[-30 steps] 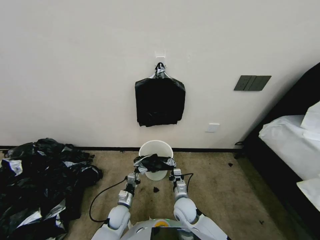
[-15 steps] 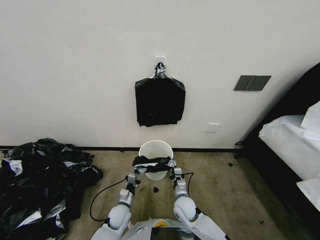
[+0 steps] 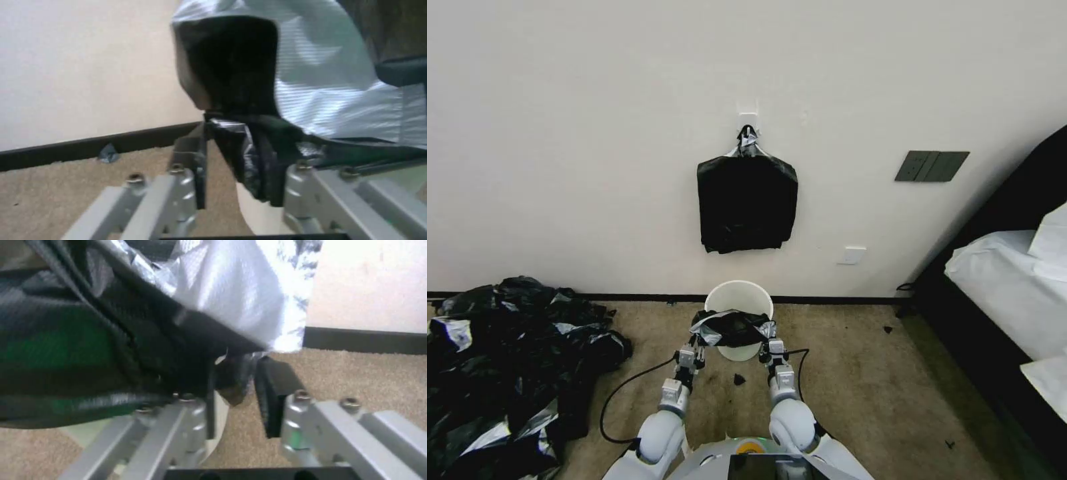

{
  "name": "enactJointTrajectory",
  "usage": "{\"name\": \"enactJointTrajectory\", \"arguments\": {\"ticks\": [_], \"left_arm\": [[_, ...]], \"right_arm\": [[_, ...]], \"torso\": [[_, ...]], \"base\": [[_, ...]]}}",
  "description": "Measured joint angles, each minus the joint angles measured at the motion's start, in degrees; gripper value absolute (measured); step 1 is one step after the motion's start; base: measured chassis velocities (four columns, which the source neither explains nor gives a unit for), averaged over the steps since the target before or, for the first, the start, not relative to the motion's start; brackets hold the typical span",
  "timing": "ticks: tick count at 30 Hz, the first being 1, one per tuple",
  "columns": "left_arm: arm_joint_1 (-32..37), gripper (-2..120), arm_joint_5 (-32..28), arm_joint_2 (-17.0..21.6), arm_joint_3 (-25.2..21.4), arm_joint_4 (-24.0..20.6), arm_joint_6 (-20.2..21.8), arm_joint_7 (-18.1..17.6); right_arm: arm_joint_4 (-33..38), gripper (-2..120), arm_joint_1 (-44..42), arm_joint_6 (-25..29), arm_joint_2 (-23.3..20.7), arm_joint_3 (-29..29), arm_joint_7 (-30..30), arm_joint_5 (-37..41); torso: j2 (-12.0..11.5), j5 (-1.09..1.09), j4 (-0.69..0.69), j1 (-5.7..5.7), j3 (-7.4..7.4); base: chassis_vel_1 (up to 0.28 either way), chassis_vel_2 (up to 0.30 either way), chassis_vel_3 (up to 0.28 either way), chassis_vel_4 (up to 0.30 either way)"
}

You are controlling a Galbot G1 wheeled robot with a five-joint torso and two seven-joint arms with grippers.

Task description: Place a trash bag onto the trash bin.

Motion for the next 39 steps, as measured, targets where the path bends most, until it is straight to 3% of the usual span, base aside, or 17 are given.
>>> {"name": "enactJointTrajectory", "arguments": {"ticks": [2, 10, 13, 15, 17, 20, 25, 27, 34, 38, 39], "left_arm": [[0.87, 41, -0.06, 0.02, -0.93, -0.86, 0.13, 0.02], [3.79, 64, -0.13, 0.89, -3.04, -4.82, 2.42, 0.7], [5.55, 79, -0.09, 1.23, -4.73, -8.04, 2.9, 1.93], [5.78, 83, -0.04, 1.3, -4.94, -8.37, 2.92, 2.06], [6.74, 94, 0.14, 1.42, -5.64, -9.51, 2.93, 2.19], [7.83, 99, 0.35, 1.67, -6.31, -10.91, 2.88, 2.2], [8.72, 100, 0.59, 2.13, -7.1, -12.57, 2.84, 2.68], [9.39, 100, 0.86, 2.42, -8.0, -13.82, 2.82, 3.4], [10.05, 100, 2.59, 4.03, -11.5, -14.68, 2.62, 5.56], [9.73, 100, 2.37, 4.81, -15.05, -13.52, 1.55, 9.43], [9.69, 100, 1.9, 4.98, -17.34, -13.0, 0.49, 12.7]], "right_arm": [[1.09, 35, -0.98, 0.2, -0.05, 0.41, -0.43, -0.32], [4.02, 58, -3.39, 1.05, -0.76, 0.61, -0.82, -0.55], [7.47, 76, -5.55, 1.09, -2.31, 0.48, -0.61, -0.24], [7.89, 77, -5.8, 1.08, -2.53, 0.37, -0.53, -0.19], [9.96, 88, -6.93, 1.0, -3.37, -0.12, 0.13, 0.05], [12.42, 99, -8.56, 0.71, -4.61, -0.82, 0.74, 0.11], [15.44, 100, -10.16, -0.18, -6.07, -1.66, 0.92, 0.14], [18.5, 100, -11.0, -0.55, -7.84, -1.4, 0.97, 0.15], [21.63, 100, -10.47, -0.74, -11.03, -0.48, 0.97, 0.25], [21.68, 100, -8.36, -0.74, -11.47, 0.28, 0.8, 1.55], [21.95, 100, -7.46, -0.75, -11.59, 0.63, 0.6, 2.49]], "torso": [[0.0, -0.06, 0.0, 0.0, 0.0], [0.0, -0.1, 0.04, 0.0, 0.0], [0.0, -0.04, 0.0, 0.0, 0.0], [0.0, -0.03, 0.01, 0.0, 0.0], [0.0, -0.02, 0.0, 0.0, 0.0], [0.0, 0.05, -0.01, 0.0, 0.0], [0.0, 0.2, -0.08, 0.0, 0.0], [0.0, 0.07, -0.05, 0.0, 0.0], [0.0, 0.04, -0.04, 0.0, 0.0], [0.0, 0.02, -0.02, 0.0, 0.0], [0.0, 0.02, -0.01, 0.0, 0.0]], "base": [[0.0, 0.0, 0.0, 0.0], [0.0, 0.0, 0.0, 0.0], [0.0, 0.0, 0.0, 0.0], [0.0, 0.0, 0.0, 0.0], [0.0, 0.0, 0.0, 0.0], [0.0, 0.0, 0.0, 0.0], [0.0, 0.0, 0.0, 0.0], [0.0, 0.0, 0.0, 0.0], [0.0, 0.0, 0.0, 0.0], [0.0, 0.0, 0.0, 0.0], [0.0, 0.0, 0.0, 0.0]]}}
